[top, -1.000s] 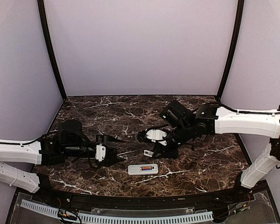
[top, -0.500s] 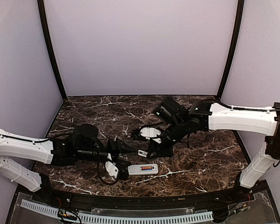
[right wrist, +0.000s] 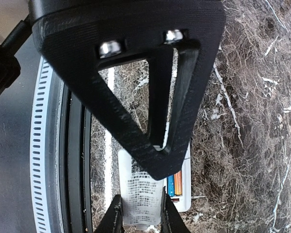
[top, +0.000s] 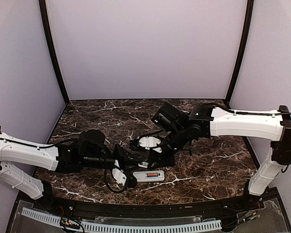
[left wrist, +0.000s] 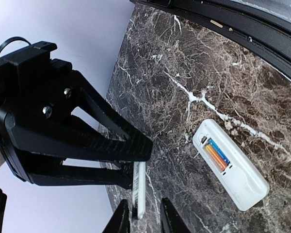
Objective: Load the batteries into the remote control
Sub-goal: Pass from the right arm to the left, then pass from the left arm to the right
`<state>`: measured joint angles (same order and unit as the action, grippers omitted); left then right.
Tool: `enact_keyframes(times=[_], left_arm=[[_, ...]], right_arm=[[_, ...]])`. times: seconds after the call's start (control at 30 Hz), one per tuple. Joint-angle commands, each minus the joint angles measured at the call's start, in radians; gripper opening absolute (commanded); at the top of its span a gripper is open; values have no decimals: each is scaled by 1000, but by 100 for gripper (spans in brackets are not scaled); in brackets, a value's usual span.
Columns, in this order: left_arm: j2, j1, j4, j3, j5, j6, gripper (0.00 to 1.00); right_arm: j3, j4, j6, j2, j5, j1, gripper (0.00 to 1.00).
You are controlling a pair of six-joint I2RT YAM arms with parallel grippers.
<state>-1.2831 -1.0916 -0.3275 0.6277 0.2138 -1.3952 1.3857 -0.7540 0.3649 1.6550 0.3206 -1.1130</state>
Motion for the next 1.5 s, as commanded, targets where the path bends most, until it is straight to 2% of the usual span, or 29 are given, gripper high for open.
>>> enact_keyframes(times=[0.0, 0.23, 0.37, 0.43, 0.57, 0.8, 0.87, 0.9, 0.93, 1.03, 1.1, 1.13, 1.23, 1.37, 1.47], left_arm=[[-8, -5, -24, 12, -11, 8, 19], [-13, -11, -60, -1, -7, 38, 1], [-12, -14, -81, -12, -13, 56, 0], [-10, -15, -97, -18, -22, 61, 0], [-5, -15, -160, -38, -61, 85, 0], [16, -14, -211, -61, -126, 106, 0], [21, -14, -224, -66, -138, 103, 0], [23, -14, -238, -68, -143, 102, 0], [22, -16, -245, -69, -154, 95, 0], [18, -15, -297, -68, -176, 79, 0], [9, -15, -330, -65, -197, 64, 0], [6, -14, -341, -64, -202, 54, 0], [-2, -14, -355, -62, -202, 46, 0], [-5, -15, -368, -63, -202, 42, 0], [-9, -15, -371, -63, -202, 37, 0]], right_arm=[[36, -5, 17, 22, 18, -18, 13], [41, -3, 6, 35, -11, -18, 13], [36, 11, -7, 35, -31, -19, 13], [30, 25, -20, 29, -45, -18, 18], [7, 70, -67, -11, -88, -12, 47], [-121, 274, -227, -228, -66, 55, 71], [-168, 353, -312, -298, -62, 89, 83], [-197, 400, -370, -330, -79, 106, 94], [-227, 443, -457, -363, -108, 123, 98], [-294, 495, -797, -428, -173, 188, 99], [-317, 531, -979, -425, -38, 265, 98], [-316, 529, -1049, -410, 18, 279, 94], [-299, 509, -1170, -339, 147, 295, 79], [-312, 490, -1289, -280, 229, 291, 73], [-327, 537, -1334, -265, 280, 288, 67]])
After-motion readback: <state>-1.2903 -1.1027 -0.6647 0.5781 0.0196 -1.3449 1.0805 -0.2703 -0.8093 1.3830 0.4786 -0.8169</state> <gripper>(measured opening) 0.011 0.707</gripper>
